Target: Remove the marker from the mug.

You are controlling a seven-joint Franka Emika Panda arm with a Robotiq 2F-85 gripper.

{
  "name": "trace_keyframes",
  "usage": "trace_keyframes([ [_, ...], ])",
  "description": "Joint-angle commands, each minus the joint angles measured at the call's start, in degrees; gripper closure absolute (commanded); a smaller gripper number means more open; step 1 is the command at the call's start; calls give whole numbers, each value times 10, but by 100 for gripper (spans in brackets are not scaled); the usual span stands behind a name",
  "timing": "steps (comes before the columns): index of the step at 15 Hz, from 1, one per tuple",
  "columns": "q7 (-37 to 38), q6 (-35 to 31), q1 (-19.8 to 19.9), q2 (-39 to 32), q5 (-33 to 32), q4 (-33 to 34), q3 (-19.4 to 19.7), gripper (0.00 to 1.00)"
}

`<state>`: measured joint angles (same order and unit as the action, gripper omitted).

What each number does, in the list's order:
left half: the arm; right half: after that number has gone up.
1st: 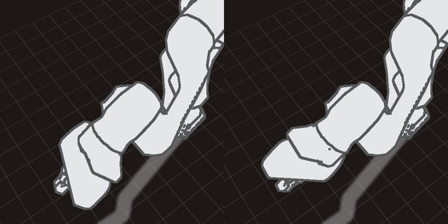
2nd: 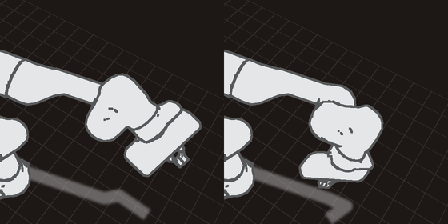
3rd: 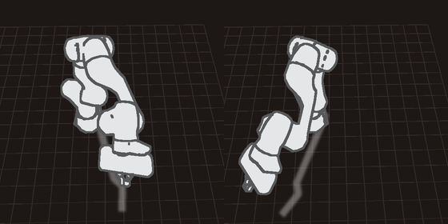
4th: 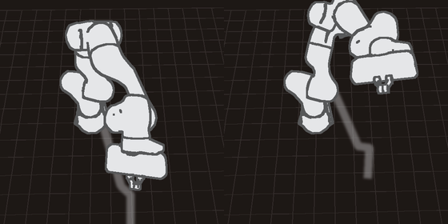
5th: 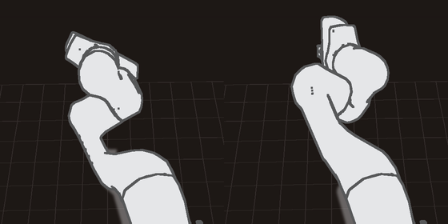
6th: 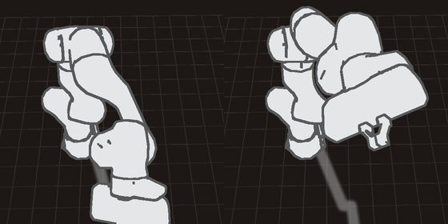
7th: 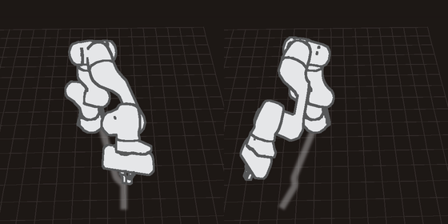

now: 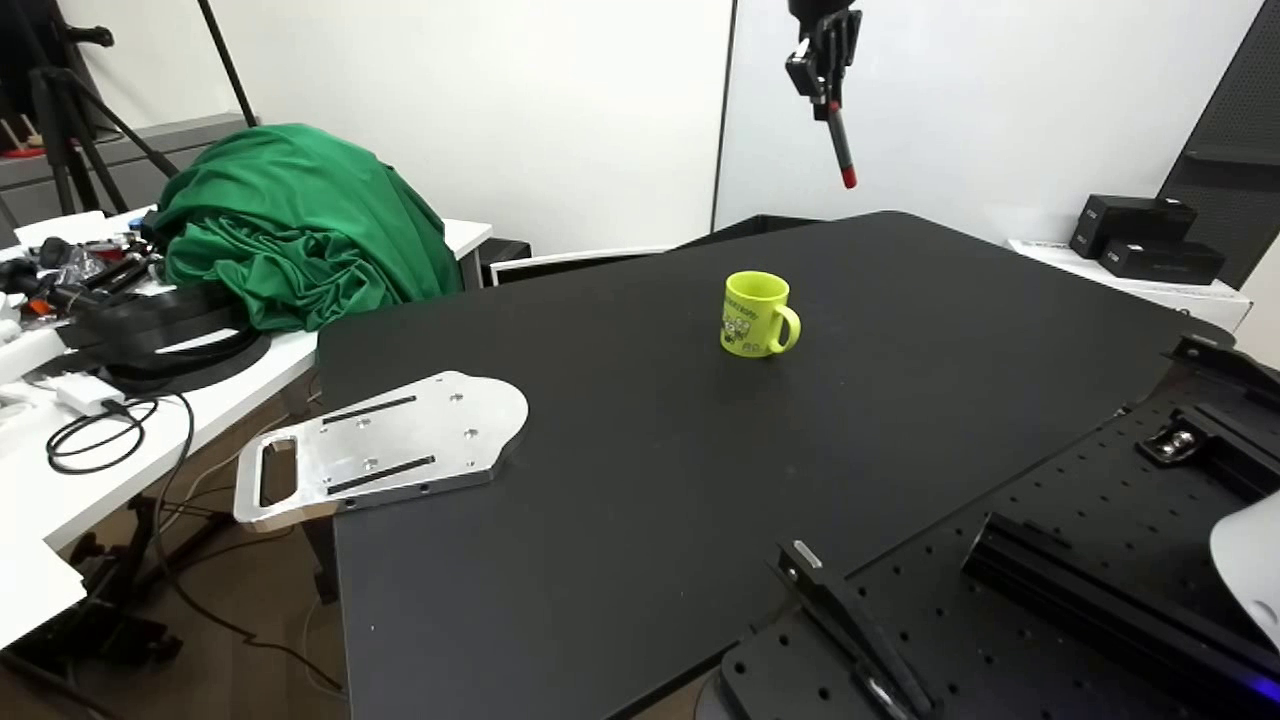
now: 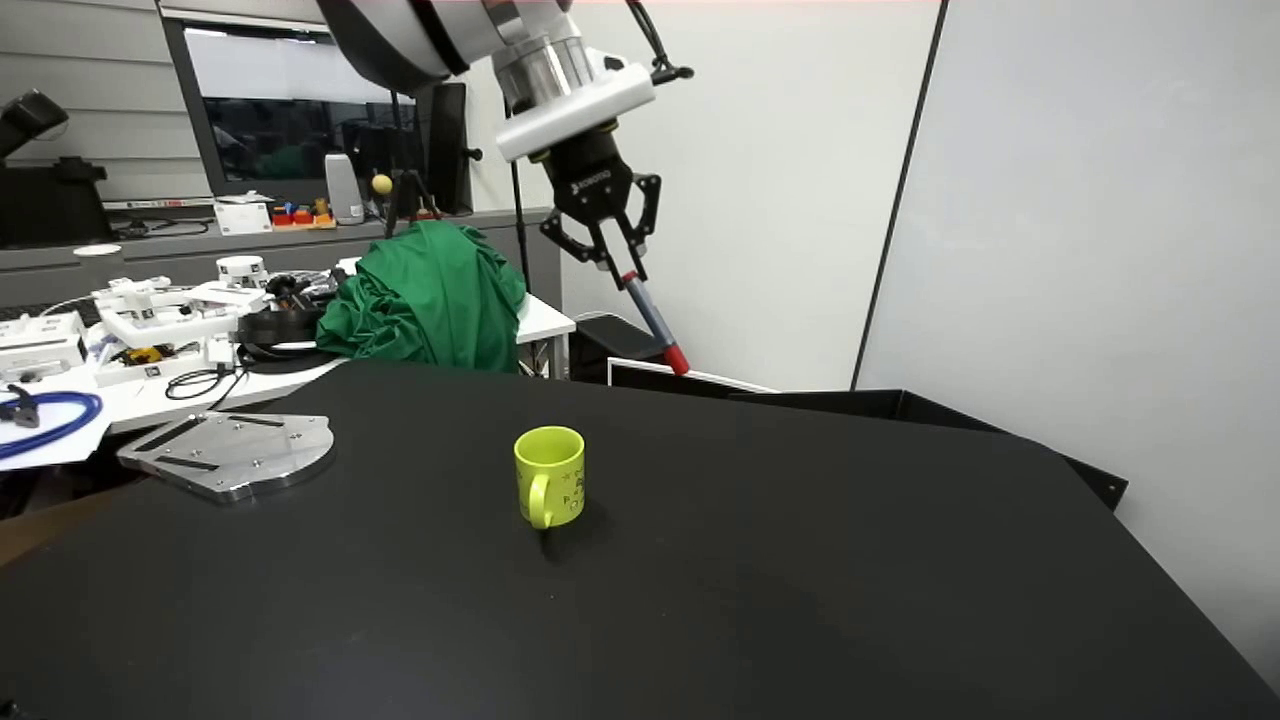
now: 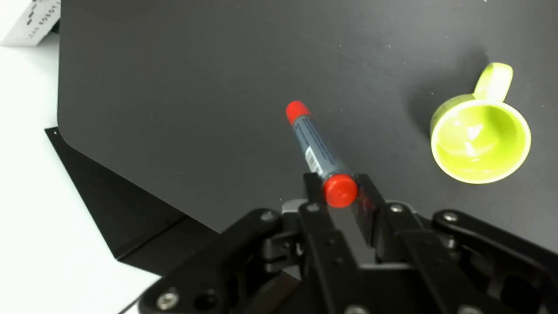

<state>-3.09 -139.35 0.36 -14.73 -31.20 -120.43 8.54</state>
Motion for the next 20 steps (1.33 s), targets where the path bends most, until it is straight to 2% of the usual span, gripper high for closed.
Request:
trace_keyframes([
  [1,-29,44,38,-28,32,32,9,94],
  [8,-130,241,117,-147,159,141,8,94],
  [11,-153,297,144,-203,193,191,5,94],
  [15,-157,342,163,-274,215,250,2,94],
  [20,-143,347,173,-361,216,311,5,94],
])
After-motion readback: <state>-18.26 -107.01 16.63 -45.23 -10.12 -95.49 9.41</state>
